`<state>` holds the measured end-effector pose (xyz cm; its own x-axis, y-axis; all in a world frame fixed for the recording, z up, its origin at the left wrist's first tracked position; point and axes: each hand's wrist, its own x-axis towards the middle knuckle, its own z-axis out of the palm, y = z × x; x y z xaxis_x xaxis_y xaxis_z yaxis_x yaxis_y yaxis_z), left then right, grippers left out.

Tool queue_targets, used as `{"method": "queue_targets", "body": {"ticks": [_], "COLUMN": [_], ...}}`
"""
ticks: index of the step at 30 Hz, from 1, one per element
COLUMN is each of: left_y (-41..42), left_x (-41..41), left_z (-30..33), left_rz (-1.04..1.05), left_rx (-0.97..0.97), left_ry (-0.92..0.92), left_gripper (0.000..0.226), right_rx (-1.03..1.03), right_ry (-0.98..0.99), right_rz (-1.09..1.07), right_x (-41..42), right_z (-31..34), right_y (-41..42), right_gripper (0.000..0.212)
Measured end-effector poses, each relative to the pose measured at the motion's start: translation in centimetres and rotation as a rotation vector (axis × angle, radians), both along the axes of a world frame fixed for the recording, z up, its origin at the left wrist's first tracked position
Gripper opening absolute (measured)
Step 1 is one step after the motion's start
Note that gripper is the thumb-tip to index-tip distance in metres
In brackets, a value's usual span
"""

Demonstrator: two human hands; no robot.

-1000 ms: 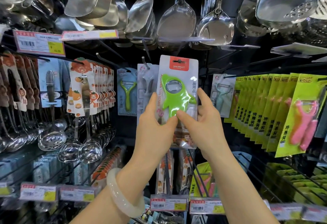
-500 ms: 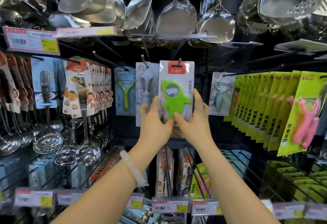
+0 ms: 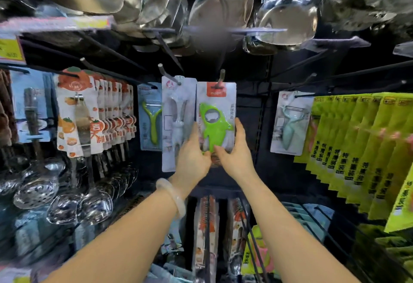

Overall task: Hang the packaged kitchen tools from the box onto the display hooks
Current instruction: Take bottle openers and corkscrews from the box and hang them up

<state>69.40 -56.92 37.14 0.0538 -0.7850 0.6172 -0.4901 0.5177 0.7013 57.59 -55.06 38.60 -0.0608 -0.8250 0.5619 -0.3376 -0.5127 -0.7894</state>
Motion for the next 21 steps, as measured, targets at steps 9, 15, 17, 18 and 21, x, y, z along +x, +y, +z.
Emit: {"method": "queue_targets", "body": {"ticks": [9, 15, 17, 18, 21], "left_y": [-5.0, -5.8, -5.5, -5.3, -3.1], "left_x": [-1.9, -2.6, -3.0, -3.0, -3.2], "left_z": [0.8, 1.9, 1.9, 1.7, 0.8], "left_rz": [0.096, 0.113, 0.109, 0.110, 0.090], "left_rx": [0.092, 0.351, 0.420, 0.430, 0.419], "left_ry": [-0.041, -0.252, -0.325, -0.358, -0.441], "left_gripper": [0.047, 0.084, 0.077, 0.071, 0.063], "right_rx": [0.057, 0.117, 0.127, 0.148, 0.238], "right_ry": [0.051, 0.142, 0.223, 0.271, 0.530], "right_rz": [-0.021, -0.029, -0.058, -0.070, -0.171], "right_x": [-0.5, -1.2, -1.4, -1.6, -2.2], "right_z": [-0.2, 0.0, 0.0, -0.1, -0.6], "right_y": [-5.9, -7.4, -7.4, -7.1, -4.9], "right_gripper": [0.085, 0.087, 0.082, 0.081, 0.074]}}
